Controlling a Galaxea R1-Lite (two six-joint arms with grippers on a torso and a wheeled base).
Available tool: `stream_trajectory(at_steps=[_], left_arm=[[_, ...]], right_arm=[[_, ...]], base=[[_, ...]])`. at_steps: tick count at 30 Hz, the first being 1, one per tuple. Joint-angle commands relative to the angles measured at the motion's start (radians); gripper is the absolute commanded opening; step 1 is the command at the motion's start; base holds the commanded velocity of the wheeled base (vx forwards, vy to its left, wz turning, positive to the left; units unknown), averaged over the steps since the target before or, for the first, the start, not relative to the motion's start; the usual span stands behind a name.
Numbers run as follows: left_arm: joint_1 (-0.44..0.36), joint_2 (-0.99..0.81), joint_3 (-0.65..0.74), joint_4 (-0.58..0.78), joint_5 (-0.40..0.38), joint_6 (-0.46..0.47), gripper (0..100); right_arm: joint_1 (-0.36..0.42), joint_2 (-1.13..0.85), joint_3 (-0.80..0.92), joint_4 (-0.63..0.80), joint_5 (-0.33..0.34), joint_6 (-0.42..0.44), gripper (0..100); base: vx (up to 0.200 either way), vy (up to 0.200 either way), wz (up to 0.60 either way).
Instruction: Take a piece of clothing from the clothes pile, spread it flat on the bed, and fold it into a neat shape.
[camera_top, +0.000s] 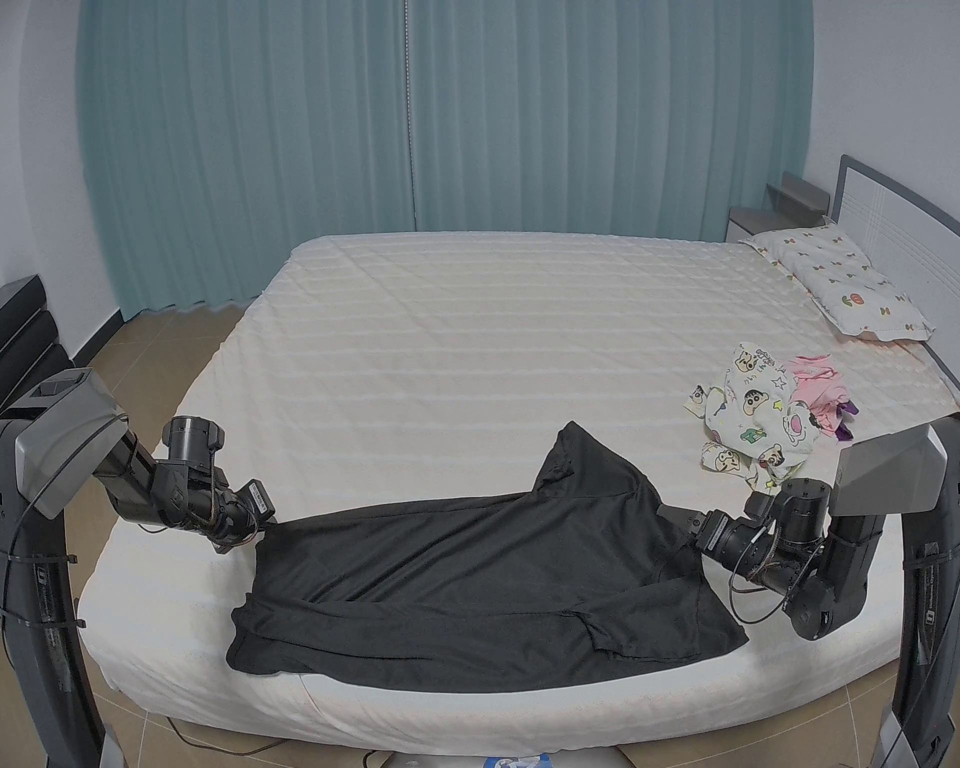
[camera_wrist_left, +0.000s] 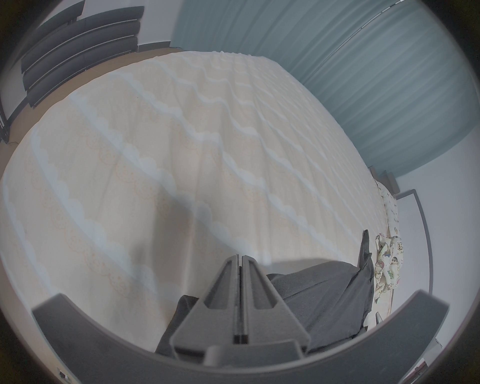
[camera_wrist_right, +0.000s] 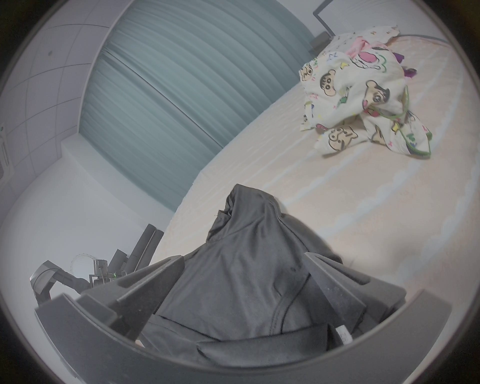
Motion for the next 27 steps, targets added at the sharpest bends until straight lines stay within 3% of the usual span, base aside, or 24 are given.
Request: stream_trajectory(at_steps=[1, 15, 21, 27], left_arm=[[-0.005, 0.002, -0.003, -0.041, 0.002, -0.045, 0], [-0.007, -0.001, -0.014, -0.07, 0.002, -0.102, 0], [-0.007, -0.006, -0.004, -0.072, 0.002, -0.106, 0], [-0.005, -0.011, 0.0, -0.075, 0.005, -0.114, 0]], right_arm=[[-0.008, -0.006, -0.055, 0.041, 0.001, -0.018, 100], [-0.008, 0.005, -0.086, 0.074, -0.001, -0.05, 100], [-0.009, 0.008, -0.111, 0.079, 0.001, -0.076, 100], [-0.009, 0.034, -0.203, 0.194, 0.001, -0.139, 100]], base=[[0.0, 0.0, 0.0], [0.0, 0.0, 0.0], [0.1, 0.0, 0.0], [0.0, 0.0, 0.0]])
